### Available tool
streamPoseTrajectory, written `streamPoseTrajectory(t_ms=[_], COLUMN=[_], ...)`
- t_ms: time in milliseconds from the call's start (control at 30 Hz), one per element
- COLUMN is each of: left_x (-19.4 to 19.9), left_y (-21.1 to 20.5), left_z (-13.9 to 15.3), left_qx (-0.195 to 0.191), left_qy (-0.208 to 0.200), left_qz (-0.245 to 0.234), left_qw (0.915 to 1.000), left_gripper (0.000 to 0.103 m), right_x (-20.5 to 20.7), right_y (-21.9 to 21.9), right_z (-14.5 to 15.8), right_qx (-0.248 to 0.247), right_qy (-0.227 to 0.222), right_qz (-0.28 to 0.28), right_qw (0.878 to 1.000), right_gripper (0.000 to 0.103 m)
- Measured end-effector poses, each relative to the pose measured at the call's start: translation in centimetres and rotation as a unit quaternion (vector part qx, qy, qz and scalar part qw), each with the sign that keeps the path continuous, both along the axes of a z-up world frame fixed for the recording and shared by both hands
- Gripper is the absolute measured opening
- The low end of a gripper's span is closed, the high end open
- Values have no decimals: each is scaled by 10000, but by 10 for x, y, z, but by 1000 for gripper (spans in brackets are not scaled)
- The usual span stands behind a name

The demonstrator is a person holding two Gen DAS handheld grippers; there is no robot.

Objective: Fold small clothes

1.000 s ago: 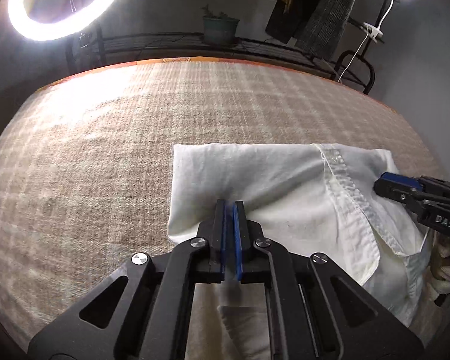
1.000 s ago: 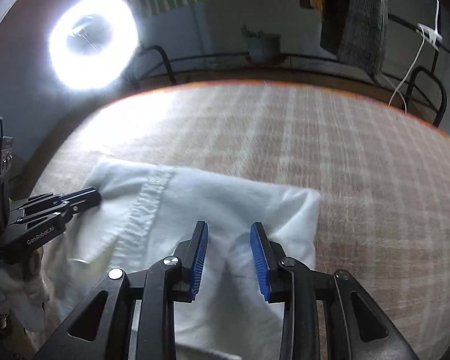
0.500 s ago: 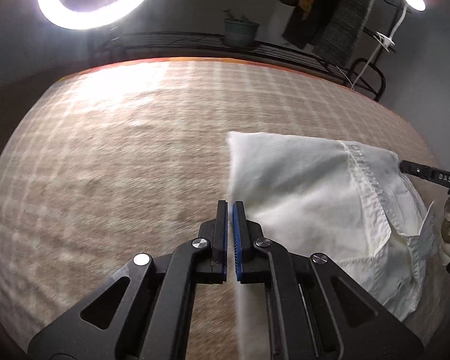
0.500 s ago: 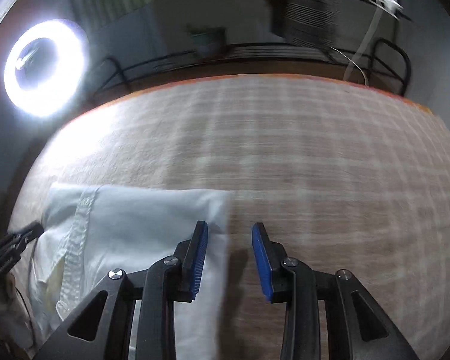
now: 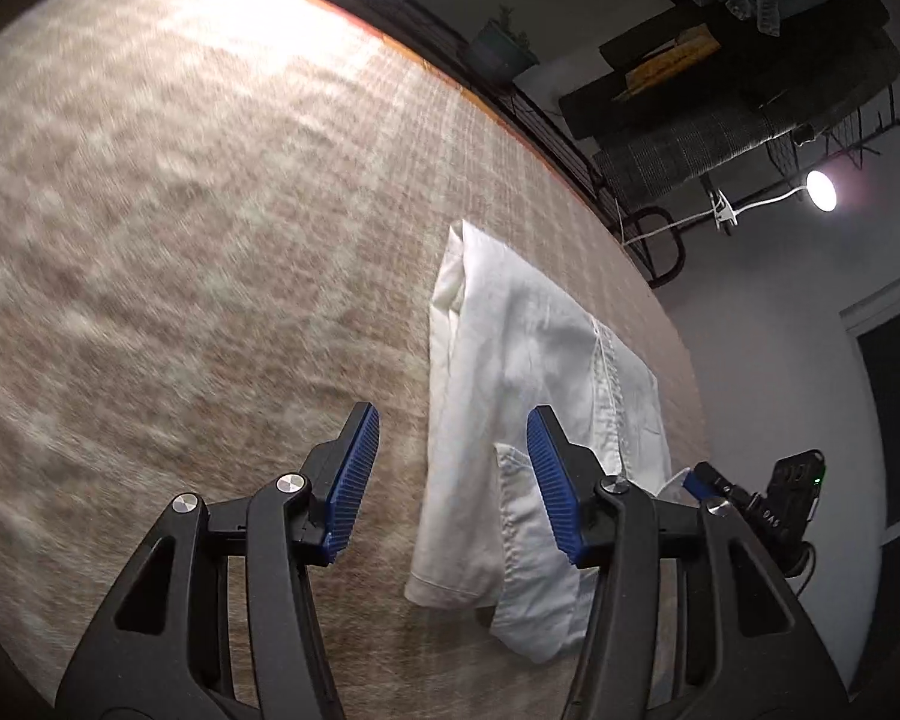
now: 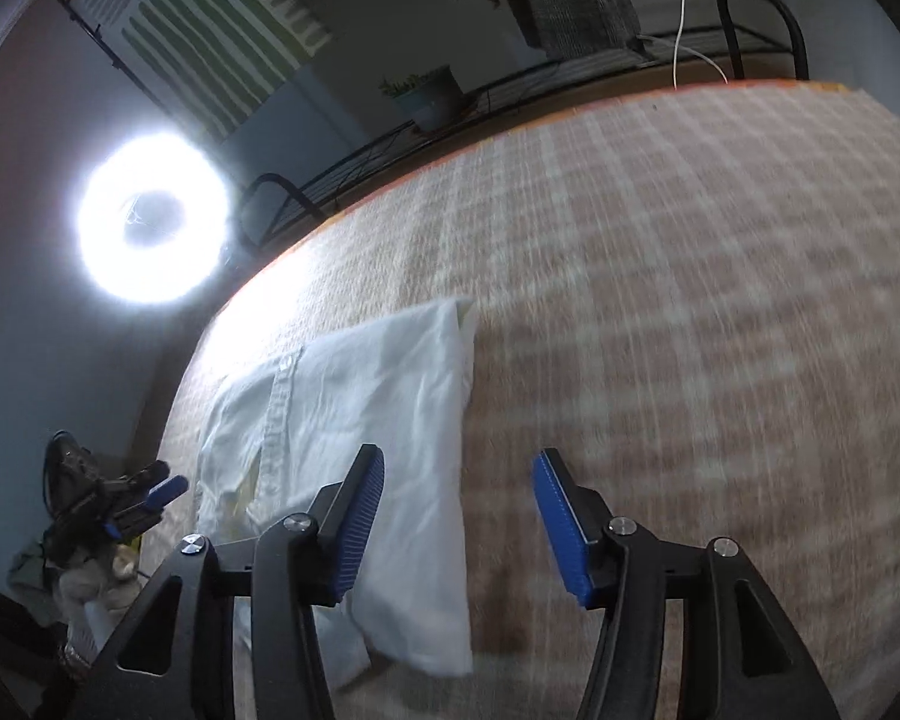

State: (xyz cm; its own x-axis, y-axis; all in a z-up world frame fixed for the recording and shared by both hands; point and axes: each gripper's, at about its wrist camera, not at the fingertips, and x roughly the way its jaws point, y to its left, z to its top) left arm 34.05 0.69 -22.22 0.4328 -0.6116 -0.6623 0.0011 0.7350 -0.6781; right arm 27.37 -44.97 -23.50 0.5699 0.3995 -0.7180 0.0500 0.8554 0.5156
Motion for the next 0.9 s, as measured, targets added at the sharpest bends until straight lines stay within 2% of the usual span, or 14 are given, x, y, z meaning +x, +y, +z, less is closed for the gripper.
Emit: streamPoseTrajectory(t_ms=[133, 333, 467, 567, 633, 800, 900], left_x=[3, 11, 15, 18, 21, 24, 21], left_y=[-4, -17, -18, -21, -27, -41, -50], left_z=[-10, -23, -27, -29, -28, -26, -18], left_qx=[-258, -405, -528, -525, -427, -180, 92], left_qy=[179, 341, 300, 325, 276, 212, 54], left_qz=[3, -71, -12, -12, -38, -85, -103], left_qw=[9995, 9986, 9982, 9981, 9987, 9996, 9999], left_gripper=[52, 52, 52, 41, 38, 25, 18], right_x=[-5, -2, 4, 2, 6, 19, 21], right_y=[-3, -7, -14, -15, -13, 8, 24], right_z=[-13, -34, -48, -53, -58, -56, -45], right_qx=[139, 680, 1161, 1534, 1692, 1623, 1073], right_qy=[124, 218, 229, 197, 230, 336, 328], right_qz=[116, 138, 122, 111, 99, 383, 434], right_qw=[9998, 9974, 9929, 9879, 9853, 9854, 9927], right_gripper=[57, 57, 53, 49, 46, 31, 21])
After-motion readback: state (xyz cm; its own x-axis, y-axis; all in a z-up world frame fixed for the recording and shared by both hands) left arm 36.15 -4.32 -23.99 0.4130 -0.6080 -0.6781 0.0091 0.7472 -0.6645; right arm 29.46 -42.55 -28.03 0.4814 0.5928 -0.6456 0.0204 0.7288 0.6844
